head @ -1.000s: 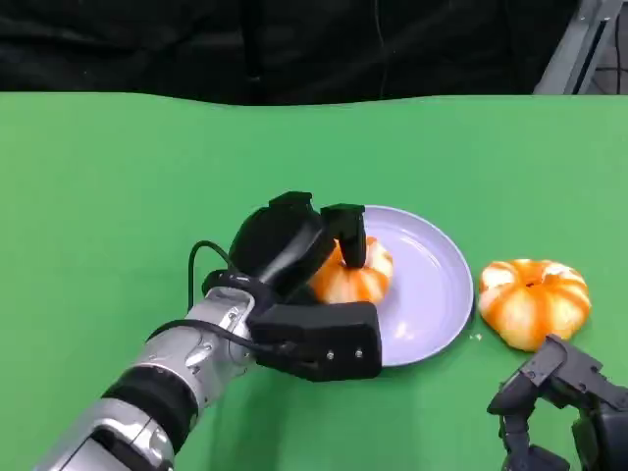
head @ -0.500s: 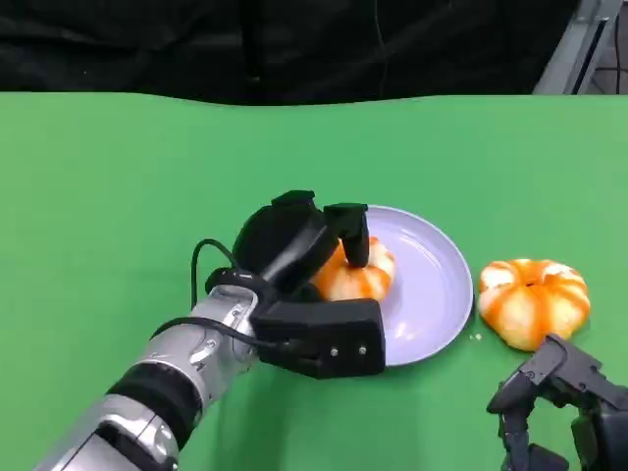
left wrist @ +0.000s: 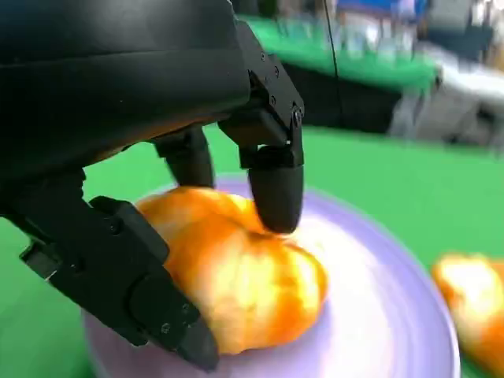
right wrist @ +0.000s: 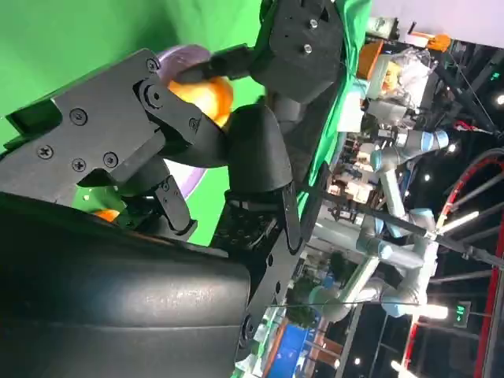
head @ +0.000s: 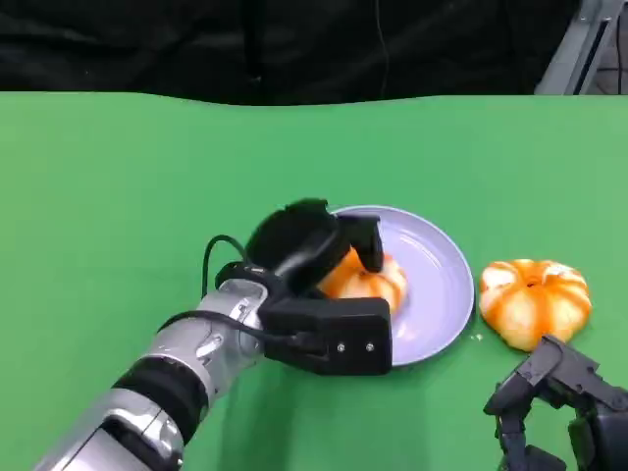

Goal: Grasp the bread from the table and place it into the plate.

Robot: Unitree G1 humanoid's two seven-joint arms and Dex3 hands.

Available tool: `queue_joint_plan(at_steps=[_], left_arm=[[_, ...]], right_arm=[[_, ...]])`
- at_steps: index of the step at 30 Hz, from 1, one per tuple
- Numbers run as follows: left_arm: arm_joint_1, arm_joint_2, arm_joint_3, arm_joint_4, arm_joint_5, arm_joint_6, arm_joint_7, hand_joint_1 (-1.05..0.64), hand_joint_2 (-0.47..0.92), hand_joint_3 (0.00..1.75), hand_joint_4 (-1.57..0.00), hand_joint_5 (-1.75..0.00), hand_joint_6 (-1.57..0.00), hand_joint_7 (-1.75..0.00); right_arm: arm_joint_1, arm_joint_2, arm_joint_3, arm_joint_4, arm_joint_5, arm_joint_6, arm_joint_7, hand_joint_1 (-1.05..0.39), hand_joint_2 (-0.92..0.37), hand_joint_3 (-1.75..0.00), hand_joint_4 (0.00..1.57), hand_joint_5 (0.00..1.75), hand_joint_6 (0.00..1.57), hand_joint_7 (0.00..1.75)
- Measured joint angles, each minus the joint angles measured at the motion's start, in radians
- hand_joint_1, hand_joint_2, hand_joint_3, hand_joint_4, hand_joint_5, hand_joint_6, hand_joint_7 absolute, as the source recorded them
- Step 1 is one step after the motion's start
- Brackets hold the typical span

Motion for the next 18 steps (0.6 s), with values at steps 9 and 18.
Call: queue_joint_plan(at_steps=[9, 18], left_arm=[[0.006, 0.044, -0.02, -0.113, 0.007, 0.065, -0.094, -1.05, 0.92, 0.68, 0.0, 0.0, -0.02, 0.0], [0.006, 0.058, -0.026, -0.137, 0.007, 0.07, -0.119, -1.05, 0.92, 0.7, 0.0, 0.0, 0.0, 0.0]], right_arm=[[0.0, 0.0, 0.004, -0.003, 0.0, 0.01, -0.004, -0.12, -0.54, -1.16, 0.84, 1.75, 0.77, 1.5], [-0.004, -0.001, 0.004, -0.001, 0.001, 0.008, -0.004, -0.12, -0.53, -1.17, 0.83, 1.75, 0.76, 1.51]])
